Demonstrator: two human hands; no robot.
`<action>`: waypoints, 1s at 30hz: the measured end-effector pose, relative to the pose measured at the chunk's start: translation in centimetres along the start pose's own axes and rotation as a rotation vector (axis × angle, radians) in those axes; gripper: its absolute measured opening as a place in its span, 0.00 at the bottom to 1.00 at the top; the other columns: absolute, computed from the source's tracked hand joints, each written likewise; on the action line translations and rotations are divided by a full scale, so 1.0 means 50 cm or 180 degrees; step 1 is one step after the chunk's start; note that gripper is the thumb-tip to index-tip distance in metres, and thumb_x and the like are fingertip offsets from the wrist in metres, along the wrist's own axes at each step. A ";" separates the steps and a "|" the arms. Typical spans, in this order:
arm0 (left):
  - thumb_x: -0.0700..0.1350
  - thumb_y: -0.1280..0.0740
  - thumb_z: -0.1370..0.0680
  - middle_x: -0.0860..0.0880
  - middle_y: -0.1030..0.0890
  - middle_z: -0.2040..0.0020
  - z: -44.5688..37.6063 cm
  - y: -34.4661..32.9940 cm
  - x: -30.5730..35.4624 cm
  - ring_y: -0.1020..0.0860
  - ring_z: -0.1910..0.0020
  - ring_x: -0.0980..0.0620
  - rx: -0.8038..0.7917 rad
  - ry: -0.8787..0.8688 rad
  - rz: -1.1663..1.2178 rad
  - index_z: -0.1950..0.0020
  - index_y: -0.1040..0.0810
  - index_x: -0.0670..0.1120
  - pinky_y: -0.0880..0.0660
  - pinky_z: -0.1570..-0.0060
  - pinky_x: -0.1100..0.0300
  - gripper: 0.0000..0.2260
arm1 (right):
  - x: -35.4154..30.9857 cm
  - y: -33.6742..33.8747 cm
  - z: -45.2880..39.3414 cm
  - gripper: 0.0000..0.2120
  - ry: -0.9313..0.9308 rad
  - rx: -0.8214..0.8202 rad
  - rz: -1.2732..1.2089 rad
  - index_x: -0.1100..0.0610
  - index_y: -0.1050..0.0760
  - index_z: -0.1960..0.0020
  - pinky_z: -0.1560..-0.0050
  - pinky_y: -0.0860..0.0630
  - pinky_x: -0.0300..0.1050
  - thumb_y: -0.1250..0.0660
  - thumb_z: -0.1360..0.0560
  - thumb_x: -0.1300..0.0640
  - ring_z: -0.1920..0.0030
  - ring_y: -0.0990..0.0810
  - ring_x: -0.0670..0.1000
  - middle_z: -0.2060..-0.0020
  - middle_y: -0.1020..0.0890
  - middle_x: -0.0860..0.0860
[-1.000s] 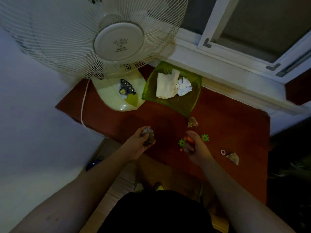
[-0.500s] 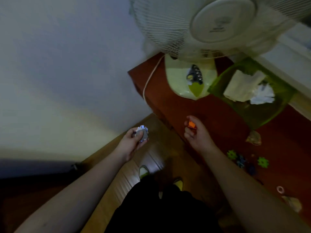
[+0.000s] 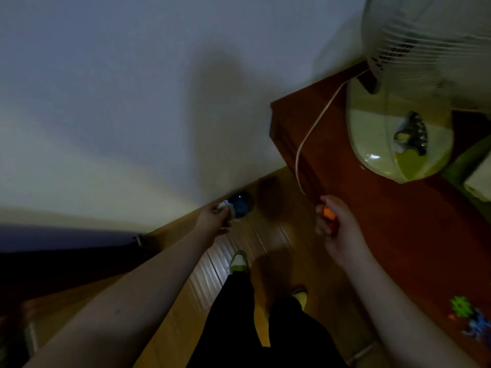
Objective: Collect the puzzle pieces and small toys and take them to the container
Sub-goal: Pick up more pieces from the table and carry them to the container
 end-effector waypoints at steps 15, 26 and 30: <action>0.47 0.34 0.21 0.38 0.19 0.47 -0.259 0.026 -0.061 0.21 0.66 0.49 0.0026 0.0183 -0.1227 0.29 0.32 0.42 0.28 0.77 0.62 0.22 | 0.062 -0.072 -0.103 0.11 -0.0042 -0.0063 0.0200 0.56 0.28 0.46 0.81 0.40 0.36 0.36 0.26 0.53 0.78 0.37 0.44 0.63 0.25 0.53; 0.57 0.31 0.27 0.43 0.18 0.58 -0.434 -0.020 -0.157 0.18 0.61 0.46 0.0255 -0.0289 -0.1825 0.40 0.27 0.45 0.18 0.62 0.50 0.22 | 0.169 -0.040 -0.197 0.16 -0.0086 0.0291 0.0484 0.57 0.26 0.45 0.81 0.43 0.35 0.34 0.31 0.52 0.79 0.37 0.44 0.64 0.23 0.52; 0.58 0.30 0.27 0.44 0.18 0.52 -0.465 -0.031 -0.183 0.20 0.54 0.46 0.0350 -0.0422 -0.2126 0.41 0.25 0.45 0.27 0.60 0.58 0.21 | 0.197 -0.021 -0.211 0.15 -0.0158 0.0427 0.0445 0.56 0.25 0.47 0.80 0.44 0.35 0.34 0.32 0.53 0.79 0.37 0.44 0.65 0.23 0.52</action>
Point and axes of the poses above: each hand's wrist, its own z-axis away from the middle knuckle, its own y-axis out of the back of the hand, x = y × z, the point moved 2 cm from there along -z, towards the middle knuckle
